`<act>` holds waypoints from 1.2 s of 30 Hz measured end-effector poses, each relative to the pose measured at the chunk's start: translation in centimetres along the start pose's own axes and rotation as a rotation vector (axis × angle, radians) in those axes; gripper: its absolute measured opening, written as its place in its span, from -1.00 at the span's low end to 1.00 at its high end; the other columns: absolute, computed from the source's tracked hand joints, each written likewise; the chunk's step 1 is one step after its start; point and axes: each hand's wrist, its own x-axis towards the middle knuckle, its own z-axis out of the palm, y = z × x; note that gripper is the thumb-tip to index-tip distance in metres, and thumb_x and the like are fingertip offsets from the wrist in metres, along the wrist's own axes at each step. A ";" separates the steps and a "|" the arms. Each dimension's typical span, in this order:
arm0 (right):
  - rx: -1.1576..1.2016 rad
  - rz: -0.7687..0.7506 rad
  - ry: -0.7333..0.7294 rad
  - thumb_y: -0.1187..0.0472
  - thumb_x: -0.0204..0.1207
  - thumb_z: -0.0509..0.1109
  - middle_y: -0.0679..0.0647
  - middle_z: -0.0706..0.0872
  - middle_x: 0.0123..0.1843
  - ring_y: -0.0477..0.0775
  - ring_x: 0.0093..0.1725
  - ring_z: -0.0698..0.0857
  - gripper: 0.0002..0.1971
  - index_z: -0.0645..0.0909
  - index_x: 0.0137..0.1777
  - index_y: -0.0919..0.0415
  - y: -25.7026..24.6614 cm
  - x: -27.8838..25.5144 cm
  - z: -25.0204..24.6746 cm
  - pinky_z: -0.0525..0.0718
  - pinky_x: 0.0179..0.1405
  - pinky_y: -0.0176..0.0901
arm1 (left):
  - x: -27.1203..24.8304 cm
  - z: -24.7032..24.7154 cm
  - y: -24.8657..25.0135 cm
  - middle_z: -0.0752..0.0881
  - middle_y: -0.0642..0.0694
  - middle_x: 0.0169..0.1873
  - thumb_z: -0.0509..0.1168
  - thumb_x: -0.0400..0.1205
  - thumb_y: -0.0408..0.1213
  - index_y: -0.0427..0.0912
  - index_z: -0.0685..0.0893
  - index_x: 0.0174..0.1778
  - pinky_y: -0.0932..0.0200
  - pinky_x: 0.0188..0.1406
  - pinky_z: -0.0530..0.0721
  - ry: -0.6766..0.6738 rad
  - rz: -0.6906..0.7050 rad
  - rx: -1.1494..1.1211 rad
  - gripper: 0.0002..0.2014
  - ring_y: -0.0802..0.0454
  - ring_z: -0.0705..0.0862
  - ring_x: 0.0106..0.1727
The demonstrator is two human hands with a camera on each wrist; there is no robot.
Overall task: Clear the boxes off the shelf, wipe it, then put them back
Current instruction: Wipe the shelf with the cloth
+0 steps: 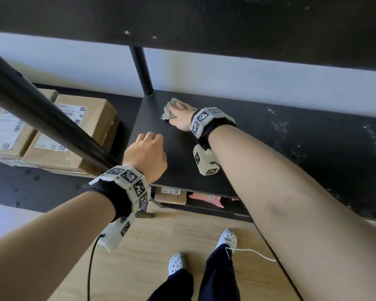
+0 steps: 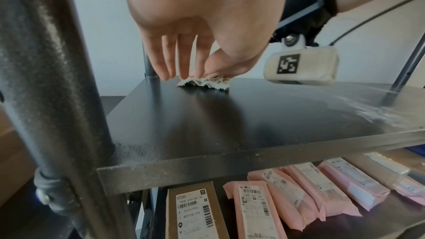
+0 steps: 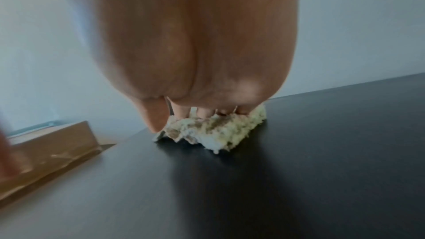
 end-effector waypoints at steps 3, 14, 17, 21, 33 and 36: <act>0.045 0.016 0.035 0.03 0.68 0.09 0.15 0.05 0.71 0.19 0.69 0.03 -0.43 0.07 0.66 0.11 2.8 -0.5 -1.9 -0.02 0.65 0.05 | 0.2 -0.2 0.0 0.61 -0.16 0.18 0.12 0.65 -0.24 -0.22 0.57 0.18 -0.08 0.08 0.59 0.000 -0.011 0.012 -0.75 -0.16 0.52 0.29; 0.031 0.008 0.080 0.17 0.68 0.11 0.25 0.26 0.62 0.11 0.64 0.17 -0.51 0.26 0.56 0.38 3.8 -3.6 -2.2 0.07 0.55 -0.23 | 1.3 -0.2 1.5 0.62 -0.17 0.15 0.10 0.65 -0.29 -0.25 0.58 0.16 -0.09 0.02 0.61 -0.009 -0.010 -0.014 -0.76 -0.16 0.53 0.25; 0.041 -0.074 -0.028 0.05 0.70 0.07 0.08 -0.03 0.72 0.10 0.70 -0.08 -0.42 0.03 0.67 0.14 0.6 -1.7 -0.9 -0.10 0.61 -0.09 | 0.9 0.3 1.6 0.62 -0.16 0.16 0.11 0.66 -0.27 -0.23 0.59 0.16 -0.09 0.05 0.63 -0.006 -0.008 -0.017 -0.75 -0.15 0.54 0.24; 0.027 -0.037 0.056 0.01 0.66 0.11 0.07 0.04 0.71 0.16 0.68 0.05 -0.44 0.09 0.64 0.00 5.1 -2.0 -1.9 0.01 0.61 -0.04 | 0.4 0.9 1.3 0.62 -0.13 0.14 0.10 0.67 -0.24 -0.20 0.59 0.14 -0.05 0.00 0.64 0.000 0.039 -0.034 -0.77 -0.12 0.55 0.21; -0.050 -0.025 -0.037 0.02 0.65 0.15 0.09 -0.20 0.72 0.22 0.69 -0.20 -0.30 -0.14 0.68 0.01 3.1 -7.6 4.2 -0.15 0.64 0.13 | -2.8 1.5 1.6 0.61 -0.12 0.14 0.12 0.65 -0.28 -0.22 0.57 0.15 -0.01 -0.11 0.58 -0.017 0.034 -0.042 -0.77 -0.11 0.53 0.21; -0.109 -0.177 -0.127 0.10 0.69 0.05 0.06 -0.23 0.72 0.20 0.69 -0.21 -0.37 -0.17 0.68 0.01 -2.5 -7.9 6.3 -0.15 0.66 0.15 | -3.7 1.3 0.9 0.62 -0.14 0.16 0.15 0.60 -0.33 -0.24 0.57 0.16 -0.01 -0.02 0.56 -0.016 0.000 -0.011 -0.76 -0.15 0.53 0.23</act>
